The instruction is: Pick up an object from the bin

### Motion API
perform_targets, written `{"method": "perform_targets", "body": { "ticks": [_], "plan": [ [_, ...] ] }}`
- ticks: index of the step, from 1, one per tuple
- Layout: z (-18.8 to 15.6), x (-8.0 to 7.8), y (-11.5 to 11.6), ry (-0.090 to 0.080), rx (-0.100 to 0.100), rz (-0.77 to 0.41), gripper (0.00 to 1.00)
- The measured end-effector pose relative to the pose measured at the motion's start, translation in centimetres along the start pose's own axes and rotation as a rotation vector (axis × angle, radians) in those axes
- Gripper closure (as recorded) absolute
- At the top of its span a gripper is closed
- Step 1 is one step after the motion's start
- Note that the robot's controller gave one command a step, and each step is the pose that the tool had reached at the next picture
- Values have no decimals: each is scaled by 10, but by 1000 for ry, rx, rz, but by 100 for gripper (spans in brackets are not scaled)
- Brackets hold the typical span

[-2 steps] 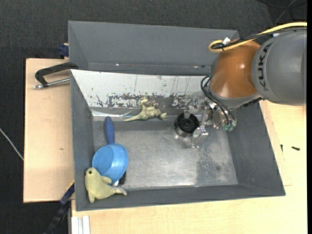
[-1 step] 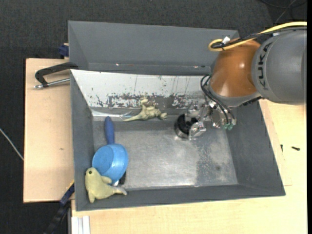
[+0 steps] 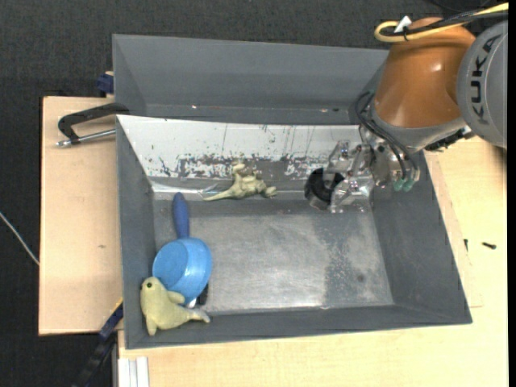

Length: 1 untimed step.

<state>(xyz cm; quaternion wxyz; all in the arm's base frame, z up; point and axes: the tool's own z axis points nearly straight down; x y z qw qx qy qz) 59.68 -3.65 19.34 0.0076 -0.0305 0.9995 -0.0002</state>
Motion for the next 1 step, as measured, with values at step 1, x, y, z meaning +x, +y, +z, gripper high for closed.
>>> {"method": "perform_targets", "body": {
  "ticks": [1],
  "plan": [
    [-48, 5, 3, 4, -2, -548, 100]
  ]
}}
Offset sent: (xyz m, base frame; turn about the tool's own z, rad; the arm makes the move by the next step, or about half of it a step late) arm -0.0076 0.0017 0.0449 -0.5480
